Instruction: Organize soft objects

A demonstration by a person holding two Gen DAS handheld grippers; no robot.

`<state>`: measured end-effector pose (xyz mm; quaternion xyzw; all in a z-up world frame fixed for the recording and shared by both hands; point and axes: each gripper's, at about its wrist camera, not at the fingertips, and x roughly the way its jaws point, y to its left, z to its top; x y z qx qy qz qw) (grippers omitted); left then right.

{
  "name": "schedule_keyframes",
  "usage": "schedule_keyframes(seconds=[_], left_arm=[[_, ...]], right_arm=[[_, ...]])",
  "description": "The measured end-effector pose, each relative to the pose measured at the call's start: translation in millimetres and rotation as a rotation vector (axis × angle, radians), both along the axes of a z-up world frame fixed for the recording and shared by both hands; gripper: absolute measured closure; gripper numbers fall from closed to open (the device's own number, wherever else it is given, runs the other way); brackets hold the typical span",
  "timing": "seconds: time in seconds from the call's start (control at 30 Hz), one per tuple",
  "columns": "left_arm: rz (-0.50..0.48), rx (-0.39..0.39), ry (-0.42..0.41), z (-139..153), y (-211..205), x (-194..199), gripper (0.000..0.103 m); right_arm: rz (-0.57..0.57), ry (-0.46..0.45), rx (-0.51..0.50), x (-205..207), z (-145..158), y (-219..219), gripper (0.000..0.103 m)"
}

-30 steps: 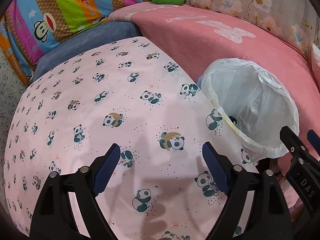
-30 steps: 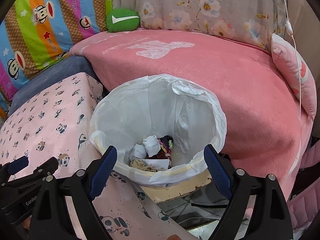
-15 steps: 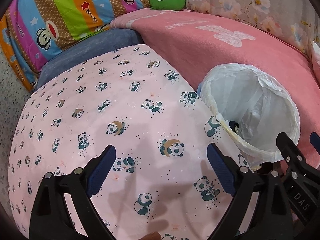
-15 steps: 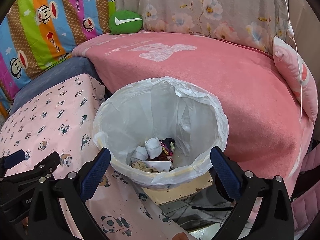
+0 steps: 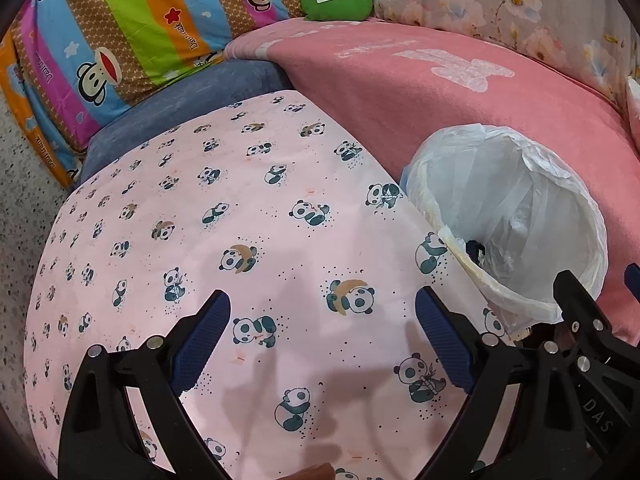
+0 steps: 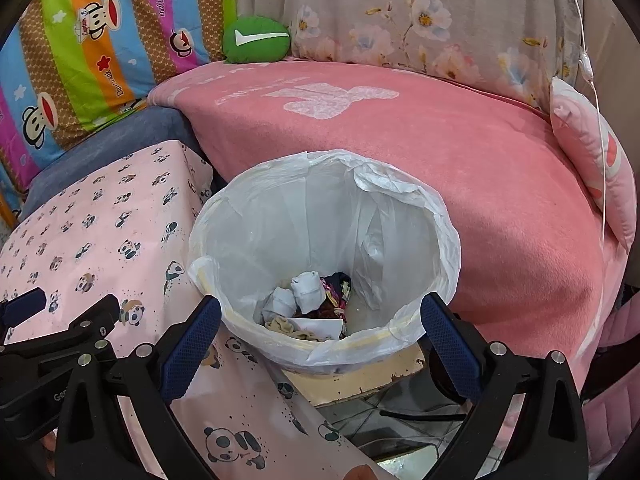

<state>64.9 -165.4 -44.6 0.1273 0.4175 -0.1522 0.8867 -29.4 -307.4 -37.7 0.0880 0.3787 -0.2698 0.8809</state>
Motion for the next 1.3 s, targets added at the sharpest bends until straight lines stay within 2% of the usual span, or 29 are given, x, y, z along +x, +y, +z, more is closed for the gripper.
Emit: schedule_keyframes(seconds=[1.3], left_arm=[[0.001,-0.006,0.007,1.6,-0.5,1.4,0.014]], right_arm=[[-0.005,0.011,0.000,-2.1,-3.6,-3.2,0.007]])
